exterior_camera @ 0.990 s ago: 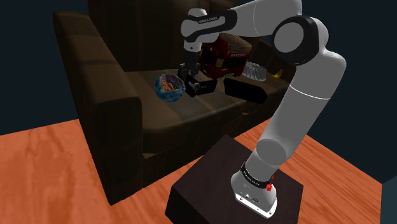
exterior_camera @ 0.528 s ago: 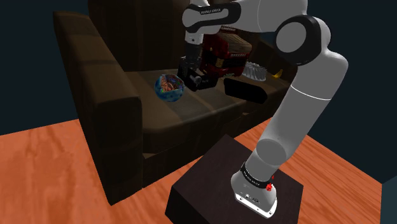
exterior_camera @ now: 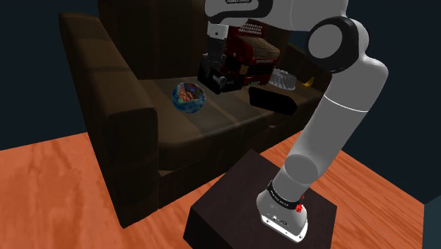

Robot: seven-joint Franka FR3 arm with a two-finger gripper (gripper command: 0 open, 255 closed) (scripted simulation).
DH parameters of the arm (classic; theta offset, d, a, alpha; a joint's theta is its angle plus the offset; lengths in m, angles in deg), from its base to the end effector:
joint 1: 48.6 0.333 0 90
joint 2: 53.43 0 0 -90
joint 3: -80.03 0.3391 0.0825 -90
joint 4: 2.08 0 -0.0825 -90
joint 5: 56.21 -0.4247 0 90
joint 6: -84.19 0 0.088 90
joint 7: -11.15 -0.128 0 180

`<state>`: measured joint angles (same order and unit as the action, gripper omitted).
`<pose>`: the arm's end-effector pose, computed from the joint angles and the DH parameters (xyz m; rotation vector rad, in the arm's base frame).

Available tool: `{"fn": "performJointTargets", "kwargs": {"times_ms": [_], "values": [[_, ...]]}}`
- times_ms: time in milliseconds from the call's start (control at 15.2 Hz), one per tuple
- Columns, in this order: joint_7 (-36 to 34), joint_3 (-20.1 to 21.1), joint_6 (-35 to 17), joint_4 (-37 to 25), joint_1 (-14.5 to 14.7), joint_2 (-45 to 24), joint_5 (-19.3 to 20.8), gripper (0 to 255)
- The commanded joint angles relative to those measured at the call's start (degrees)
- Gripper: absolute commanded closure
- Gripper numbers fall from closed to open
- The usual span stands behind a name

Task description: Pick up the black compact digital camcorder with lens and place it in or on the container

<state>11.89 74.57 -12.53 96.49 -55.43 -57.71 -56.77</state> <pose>0.6002 -0.1281 0.5145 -3.1065 0.3170 0.1651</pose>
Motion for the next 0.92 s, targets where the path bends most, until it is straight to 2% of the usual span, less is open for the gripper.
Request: {"fn": "performJointTargets", "kwargs": {"times_ms": [0,264,858], "values": [[0.01,-0.01,1.57,-1.59,-0.01,0.01,0.0,255],[0.01,-0.02,4.43,-4.6,-0.03,-0.14,-0.01,255],[10.67,-5.39,4.13,2.33,-5.56,6.64,2.0,255]]}}
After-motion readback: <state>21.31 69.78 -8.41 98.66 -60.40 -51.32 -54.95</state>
